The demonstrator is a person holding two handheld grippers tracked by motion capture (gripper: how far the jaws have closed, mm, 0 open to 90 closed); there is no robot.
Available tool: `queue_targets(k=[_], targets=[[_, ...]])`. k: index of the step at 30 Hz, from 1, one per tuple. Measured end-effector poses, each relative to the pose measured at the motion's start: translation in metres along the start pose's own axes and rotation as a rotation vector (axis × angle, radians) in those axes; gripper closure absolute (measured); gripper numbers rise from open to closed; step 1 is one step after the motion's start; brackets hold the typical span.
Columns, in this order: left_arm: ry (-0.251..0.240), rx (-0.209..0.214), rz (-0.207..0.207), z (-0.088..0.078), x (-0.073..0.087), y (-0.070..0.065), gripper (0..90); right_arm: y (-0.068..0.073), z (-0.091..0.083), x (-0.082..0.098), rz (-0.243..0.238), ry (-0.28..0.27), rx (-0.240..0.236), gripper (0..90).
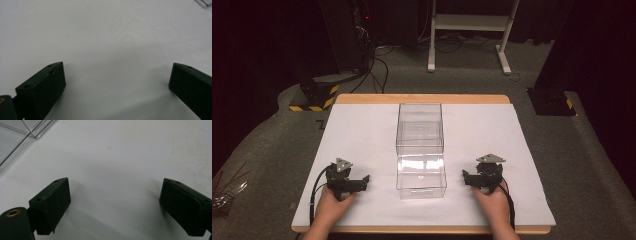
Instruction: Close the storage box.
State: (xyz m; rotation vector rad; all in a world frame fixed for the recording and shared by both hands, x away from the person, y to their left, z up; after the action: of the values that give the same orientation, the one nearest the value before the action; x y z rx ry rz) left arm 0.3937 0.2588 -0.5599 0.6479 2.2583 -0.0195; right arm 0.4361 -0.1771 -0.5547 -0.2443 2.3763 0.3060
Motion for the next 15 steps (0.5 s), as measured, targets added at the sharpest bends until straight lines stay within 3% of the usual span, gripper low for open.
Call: queue_targets(k=[15], targets=[[0.0,0.0,0.0,0.0,0.0,0.0001,1.1,0.0003,-0.0001,0.0002,-0.003,-0.002,0.006,9.8]])
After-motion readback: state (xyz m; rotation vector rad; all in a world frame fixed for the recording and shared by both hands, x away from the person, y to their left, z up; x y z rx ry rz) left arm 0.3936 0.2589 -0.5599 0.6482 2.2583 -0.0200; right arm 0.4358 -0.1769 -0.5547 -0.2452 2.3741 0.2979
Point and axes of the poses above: each handheld gripper's, and its own axes: z roughly forward along the jaws, x roughly out of its underside, y roughly to its left, the point moved 7 cm from there along z, roughly forward along the jaws, and after that the axes turned 14 degrees about z, right-handed, at the moved point
